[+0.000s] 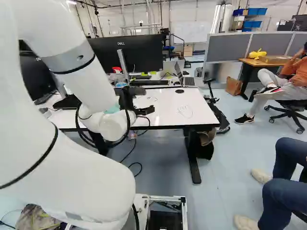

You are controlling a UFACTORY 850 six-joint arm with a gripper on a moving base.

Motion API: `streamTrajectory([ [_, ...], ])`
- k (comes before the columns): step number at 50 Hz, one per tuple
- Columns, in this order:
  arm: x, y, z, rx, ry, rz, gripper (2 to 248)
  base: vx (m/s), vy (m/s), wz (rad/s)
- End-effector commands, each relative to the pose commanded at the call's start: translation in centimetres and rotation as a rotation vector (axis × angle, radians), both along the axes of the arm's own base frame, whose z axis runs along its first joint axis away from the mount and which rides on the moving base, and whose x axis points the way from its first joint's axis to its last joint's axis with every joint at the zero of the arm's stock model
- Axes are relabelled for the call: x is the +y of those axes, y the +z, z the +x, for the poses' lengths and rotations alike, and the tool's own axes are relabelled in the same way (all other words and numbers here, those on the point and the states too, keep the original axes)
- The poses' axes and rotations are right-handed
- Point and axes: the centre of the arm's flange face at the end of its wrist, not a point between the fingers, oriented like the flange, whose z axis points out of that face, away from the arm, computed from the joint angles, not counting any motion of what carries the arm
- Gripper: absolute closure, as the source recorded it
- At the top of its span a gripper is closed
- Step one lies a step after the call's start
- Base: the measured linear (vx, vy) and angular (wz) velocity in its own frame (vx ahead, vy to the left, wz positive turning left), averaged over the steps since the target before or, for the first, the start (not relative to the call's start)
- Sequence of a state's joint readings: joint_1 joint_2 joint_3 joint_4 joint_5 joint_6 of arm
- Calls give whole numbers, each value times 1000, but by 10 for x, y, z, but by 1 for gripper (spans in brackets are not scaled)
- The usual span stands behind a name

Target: Clean the table with the green towel

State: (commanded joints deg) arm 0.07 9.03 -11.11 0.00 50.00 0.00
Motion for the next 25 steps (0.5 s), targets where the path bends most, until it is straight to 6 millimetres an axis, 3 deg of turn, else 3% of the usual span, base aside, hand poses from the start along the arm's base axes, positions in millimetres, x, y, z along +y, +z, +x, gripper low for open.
streamTrajectory([
  [25, 18, 3, 46, 6, 51, 0, 3, 0, 0, 0],
])
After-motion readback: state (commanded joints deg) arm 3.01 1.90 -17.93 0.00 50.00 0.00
